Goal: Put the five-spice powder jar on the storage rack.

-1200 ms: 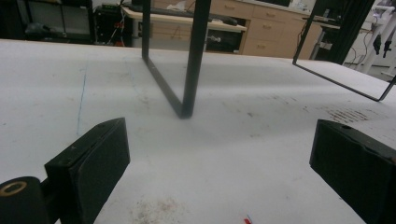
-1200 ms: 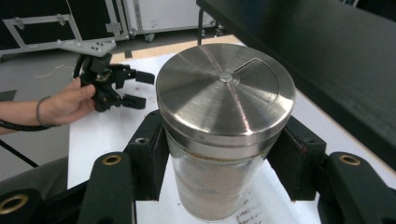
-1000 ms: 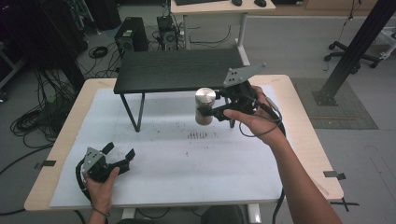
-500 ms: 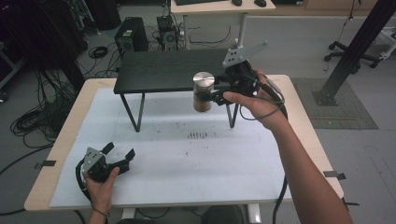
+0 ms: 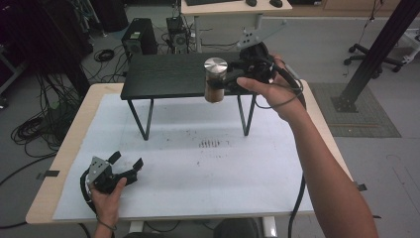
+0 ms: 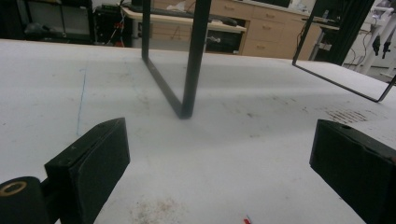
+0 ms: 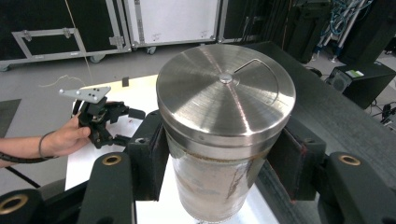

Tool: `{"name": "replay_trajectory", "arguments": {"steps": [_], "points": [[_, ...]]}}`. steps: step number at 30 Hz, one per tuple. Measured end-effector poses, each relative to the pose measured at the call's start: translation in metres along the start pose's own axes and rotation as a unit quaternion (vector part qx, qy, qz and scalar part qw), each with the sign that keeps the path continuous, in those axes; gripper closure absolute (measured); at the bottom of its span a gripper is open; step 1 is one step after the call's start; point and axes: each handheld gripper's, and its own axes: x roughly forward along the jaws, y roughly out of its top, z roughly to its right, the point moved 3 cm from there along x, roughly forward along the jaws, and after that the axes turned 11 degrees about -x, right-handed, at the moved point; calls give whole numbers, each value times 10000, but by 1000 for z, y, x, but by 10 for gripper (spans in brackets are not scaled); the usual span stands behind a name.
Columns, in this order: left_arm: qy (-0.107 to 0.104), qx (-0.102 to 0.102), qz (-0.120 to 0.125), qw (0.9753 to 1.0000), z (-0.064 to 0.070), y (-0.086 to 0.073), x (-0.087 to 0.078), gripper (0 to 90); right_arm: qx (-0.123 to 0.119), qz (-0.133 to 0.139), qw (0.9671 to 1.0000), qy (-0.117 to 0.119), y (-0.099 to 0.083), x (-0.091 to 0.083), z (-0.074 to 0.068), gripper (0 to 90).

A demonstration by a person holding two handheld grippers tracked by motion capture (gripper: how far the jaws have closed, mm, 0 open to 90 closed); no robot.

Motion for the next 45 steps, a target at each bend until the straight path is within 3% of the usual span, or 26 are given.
{"name": "replay_trajectory", "arguments": {"steps": [20,45], "points": [[1,-7,10,10000,0,0,0,53,237,1,9995,-207,2,5,46,432],[11,-8,2,10000,0,0,0,53,535,-240,9977,-342,-14,34,76,432]]}}
